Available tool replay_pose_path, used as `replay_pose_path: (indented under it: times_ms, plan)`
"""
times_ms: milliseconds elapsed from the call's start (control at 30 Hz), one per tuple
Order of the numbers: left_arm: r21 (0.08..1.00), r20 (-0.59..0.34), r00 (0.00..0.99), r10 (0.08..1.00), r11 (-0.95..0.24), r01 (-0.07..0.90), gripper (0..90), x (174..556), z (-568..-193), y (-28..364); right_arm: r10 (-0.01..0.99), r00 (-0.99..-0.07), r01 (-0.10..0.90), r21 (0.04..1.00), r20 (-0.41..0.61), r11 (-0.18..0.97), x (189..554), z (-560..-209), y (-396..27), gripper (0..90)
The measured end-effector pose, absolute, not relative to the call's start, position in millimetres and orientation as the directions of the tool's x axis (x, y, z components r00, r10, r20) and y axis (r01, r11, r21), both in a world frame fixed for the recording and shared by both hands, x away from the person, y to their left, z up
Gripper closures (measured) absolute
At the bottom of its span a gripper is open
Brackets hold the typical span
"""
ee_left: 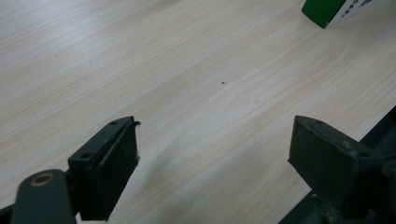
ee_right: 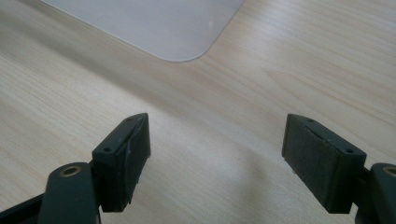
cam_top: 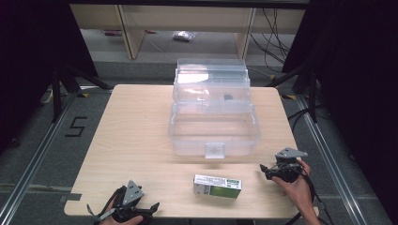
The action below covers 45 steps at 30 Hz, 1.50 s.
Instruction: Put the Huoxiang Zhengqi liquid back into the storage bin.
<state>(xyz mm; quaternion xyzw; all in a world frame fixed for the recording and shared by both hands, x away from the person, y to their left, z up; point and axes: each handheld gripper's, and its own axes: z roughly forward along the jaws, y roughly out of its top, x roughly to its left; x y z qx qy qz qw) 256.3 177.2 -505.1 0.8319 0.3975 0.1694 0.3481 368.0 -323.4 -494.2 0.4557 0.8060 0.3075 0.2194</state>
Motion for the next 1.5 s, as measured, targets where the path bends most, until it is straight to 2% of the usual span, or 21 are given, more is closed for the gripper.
replay_pose_path:
  times_ms: [700,900,1033,1167,1333,1500]
  plan:
    - [0.712,0.007,0.63,0.777,-0.446,0.543,15.0,256.7,-505.2,177.4,0.858,-0.509,0.573,0.718,-0.066,0.395,365.6,-483.7,-317.9,25.1]
    - [0.71,0.007,0.631,0.776,-0.448,0.543,15.0,257.0,-505.1,177.6,0.837,-0.541,0.537,0.732,-0.083,0.42,364.6,-474.1,-314.0,25.2]
    - [0.708,0.005,0.632,0.775,-0.449,0.545,15.0,257.2,-505.1,177.5,0.832,-0.552,0.543,0.734,-0.055,0.409,362.0,-463.5,-310.5,25.2]
    - [0.718,-0.005,0.61,0.792,-0.422,0.553,15.0,257.4,-506.7,175.8,0.804,-0.59,0.52,0.726,-0.074,0.449,360.8,-452.5,-304.1,25.3]
    - [0.72,-0.005,0.61,0.792,-0.42,0.552,15.0,257.4,-506.7,175.7,0.79,-0.611,0.552,0.688,-0.05,0.471,353.0,-434.5,-288.7,26.4]
    - [0.725,-0.016,0.608,0.794,-0.41,0.554,15.0,257.2,-507.2,174.9,0.749,-0.658,0.511,0.69,-0.069,0.513,349.1,-415.3,-279.0,26.4]
